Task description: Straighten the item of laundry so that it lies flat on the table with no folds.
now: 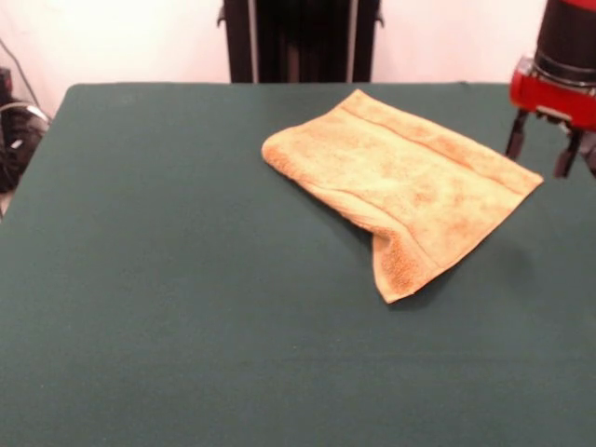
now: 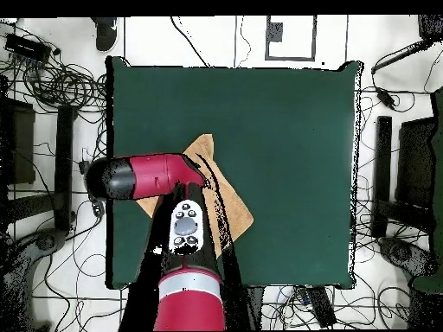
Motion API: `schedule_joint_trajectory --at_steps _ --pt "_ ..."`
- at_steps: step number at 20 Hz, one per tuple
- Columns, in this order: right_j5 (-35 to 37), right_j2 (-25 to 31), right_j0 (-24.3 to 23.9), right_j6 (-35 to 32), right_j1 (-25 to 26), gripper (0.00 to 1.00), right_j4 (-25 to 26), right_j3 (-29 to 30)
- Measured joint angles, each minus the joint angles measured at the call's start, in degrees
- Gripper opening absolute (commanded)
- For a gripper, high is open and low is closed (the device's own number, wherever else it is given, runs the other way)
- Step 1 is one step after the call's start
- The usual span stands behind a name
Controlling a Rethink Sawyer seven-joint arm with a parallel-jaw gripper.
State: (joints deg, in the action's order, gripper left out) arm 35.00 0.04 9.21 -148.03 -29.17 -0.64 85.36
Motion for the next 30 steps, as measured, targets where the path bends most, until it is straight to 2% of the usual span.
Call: schedule_joint_trajectory --at_steps 14,24,30 --pt "0.16 0.00 0.11 0.00 4.50 1.00 -1.15 0.01" --pt "0.15 0.00 1.67 -0.01 6.38 1.00 -6.24 0.49" --pt "0.06 -0.45 3.69 -0.01 8.83 1.00 -7.06 0.48"
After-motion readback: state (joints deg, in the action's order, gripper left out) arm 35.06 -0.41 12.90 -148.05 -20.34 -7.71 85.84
